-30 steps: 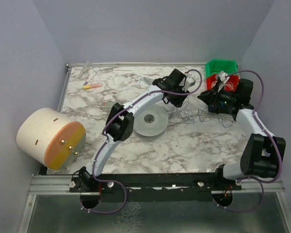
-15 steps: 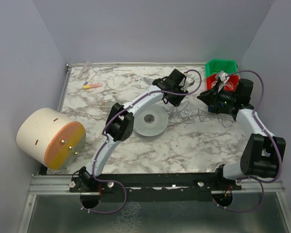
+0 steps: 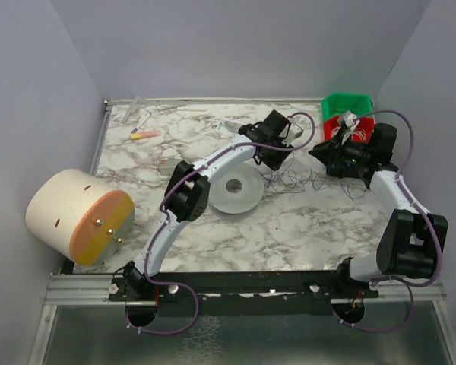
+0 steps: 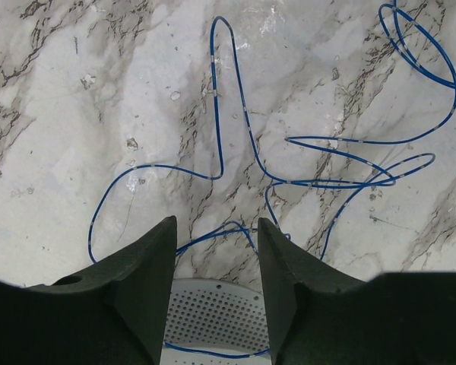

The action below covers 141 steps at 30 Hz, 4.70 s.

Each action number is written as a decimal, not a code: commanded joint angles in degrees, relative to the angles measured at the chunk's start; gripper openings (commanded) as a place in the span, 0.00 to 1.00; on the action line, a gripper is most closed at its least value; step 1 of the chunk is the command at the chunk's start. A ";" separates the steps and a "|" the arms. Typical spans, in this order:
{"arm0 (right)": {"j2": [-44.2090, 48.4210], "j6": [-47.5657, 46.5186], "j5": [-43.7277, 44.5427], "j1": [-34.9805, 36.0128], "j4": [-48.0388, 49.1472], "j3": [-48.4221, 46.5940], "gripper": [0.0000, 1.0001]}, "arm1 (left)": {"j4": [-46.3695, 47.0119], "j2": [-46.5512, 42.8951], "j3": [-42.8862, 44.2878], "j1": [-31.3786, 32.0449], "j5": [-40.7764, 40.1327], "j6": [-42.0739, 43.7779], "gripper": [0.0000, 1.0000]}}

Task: Wrap the cables
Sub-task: Adjust the cable at the center of the board.

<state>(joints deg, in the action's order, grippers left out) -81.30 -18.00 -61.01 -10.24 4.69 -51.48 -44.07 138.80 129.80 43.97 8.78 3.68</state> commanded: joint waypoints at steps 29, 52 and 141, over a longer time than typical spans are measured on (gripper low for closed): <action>-0.01 0.86 -2.52 -0.40 0.83 -1.34 0.34 | 0.93 -9.59 -6.57 1.59 -2.26 3.42 0.50; -0.05 1.27 -3.04 -0.41 0.94 -1.25 0.34 | -1.27 -8.34 -7.91 1.58 -8.81 8.69 0.56; -0.57 1.78 -3.45 -0.43 1.00 -1.43 0.34 | 0.23 0.28 0.14 2.24 10.47 6.96 0.00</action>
<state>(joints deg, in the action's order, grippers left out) -81.32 -16.69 -62.52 -10.24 4.71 -51.48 -43.81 138.96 127.76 46.46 16.88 11.42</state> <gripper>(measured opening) 0.343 0.019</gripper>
